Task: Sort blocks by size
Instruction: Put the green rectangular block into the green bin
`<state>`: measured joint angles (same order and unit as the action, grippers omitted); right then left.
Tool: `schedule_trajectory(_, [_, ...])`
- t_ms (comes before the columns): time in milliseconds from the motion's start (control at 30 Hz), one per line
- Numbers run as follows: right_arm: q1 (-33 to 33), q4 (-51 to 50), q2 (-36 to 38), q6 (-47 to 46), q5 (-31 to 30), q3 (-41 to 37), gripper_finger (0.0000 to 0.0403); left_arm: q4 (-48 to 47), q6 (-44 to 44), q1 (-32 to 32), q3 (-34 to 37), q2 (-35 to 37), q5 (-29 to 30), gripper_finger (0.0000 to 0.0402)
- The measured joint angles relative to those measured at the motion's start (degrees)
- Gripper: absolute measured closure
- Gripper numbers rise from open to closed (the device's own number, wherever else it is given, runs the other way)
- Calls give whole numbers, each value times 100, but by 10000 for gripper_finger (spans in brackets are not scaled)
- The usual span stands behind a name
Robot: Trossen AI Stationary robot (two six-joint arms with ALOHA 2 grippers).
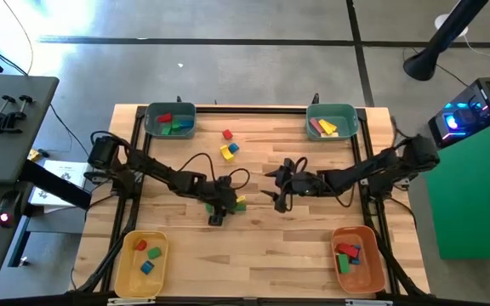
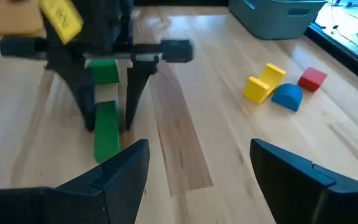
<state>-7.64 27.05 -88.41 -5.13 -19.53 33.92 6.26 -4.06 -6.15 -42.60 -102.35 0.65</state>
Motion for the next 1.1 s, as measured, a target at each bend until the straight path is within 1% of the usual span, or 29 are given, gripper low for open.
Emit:
schedule_trajectory(67, [1,258,-278,66,20,3,128,188,-147,91,73,-2,-32,248])
schedule_trajectory(200, [23,1107,-929,251,272,3,128,391,-504,229,100,31,30,331])
schedule_trajectory(233, [39,1307,-1066,282,388,3,128,467,-566,274,97,39,75,336])
schedule_trajectory(333, [106,1605,-1243,265,661,4,128,581,-672,440,100,198,282,336])
schedule_trajectory(433, [132,1585,-1193,274,781,10,128,812,-674,566,87,467,488,336])
schedule_trajectory(533, [127,1588,-1095,379,870,10,128,968,-673,626,87,668,524,336])
schedule_trajectory(633, [126,1617,-1079,398,576,13,128,1102,-691,607,98,834,526,336])
schedule_trajectory(700, [128,1552,-1082,392,333,14,128,1381,-714,551,79,893,520,336])
schedule_trajectory(800, [132,1580,-1083,414,350,48,131,1543,-715,473,76,942,453,336])
schedule_trajectory(967, [103,1297,-1083,813,368,413,160,1733,-711,418,76,940,456,336])
schedule_trajectory(1100, [10,585,-1081,1056,467,806,195,1672,-582,415,78,931,455,335])
